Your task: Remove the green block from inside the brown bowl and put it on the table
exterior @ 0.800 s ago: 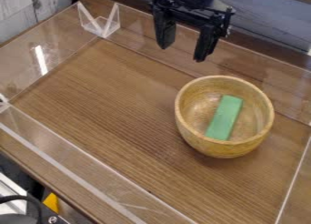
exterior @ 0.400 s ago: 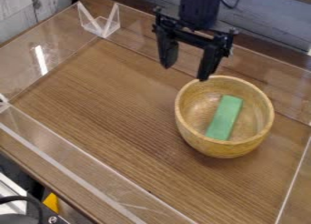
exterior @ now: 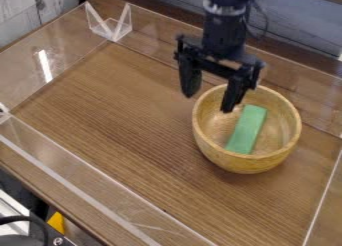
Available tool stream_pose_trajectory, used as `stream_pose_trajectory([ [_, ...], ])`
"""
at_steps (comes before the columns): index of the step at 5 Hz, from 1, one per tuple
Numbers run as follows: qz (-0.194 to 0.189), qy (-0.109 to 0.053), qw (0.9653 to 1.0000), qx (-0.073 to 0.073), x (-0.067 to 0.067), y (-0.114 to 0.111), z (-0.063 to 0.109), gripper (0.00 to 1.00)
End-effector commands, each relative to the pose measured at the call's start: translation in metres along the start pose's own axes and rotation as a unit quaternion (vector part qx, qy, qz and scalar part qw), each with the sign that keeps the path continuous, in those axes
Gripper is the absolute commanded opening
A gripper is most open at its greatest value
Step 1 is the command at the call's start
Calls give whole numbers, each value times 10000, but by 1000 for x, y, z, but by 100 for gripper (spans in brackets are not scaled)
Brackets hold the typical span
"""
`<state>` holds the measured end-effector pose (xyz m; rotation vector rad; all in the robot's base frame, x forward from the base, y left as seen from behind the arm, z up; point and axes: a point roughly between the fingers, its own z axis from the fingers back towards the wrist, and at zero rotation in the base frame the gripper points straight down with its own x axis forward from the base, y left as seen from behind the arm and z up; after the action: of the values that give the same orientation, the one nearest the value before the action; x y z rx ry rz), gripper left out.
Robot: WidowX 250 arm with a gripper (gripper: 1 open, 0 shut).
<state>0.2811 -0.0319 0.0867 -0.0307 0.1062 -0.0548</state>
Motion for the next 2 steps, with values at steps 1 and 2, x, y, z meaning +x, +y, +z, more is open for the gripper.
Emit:
stream_pose_trajectory([
  [1, -171, -165, 9997, -23, 6, 3, -13, 100],
  [2, -376, -153, 9992, -16, 3, 8, -18, 100],
])
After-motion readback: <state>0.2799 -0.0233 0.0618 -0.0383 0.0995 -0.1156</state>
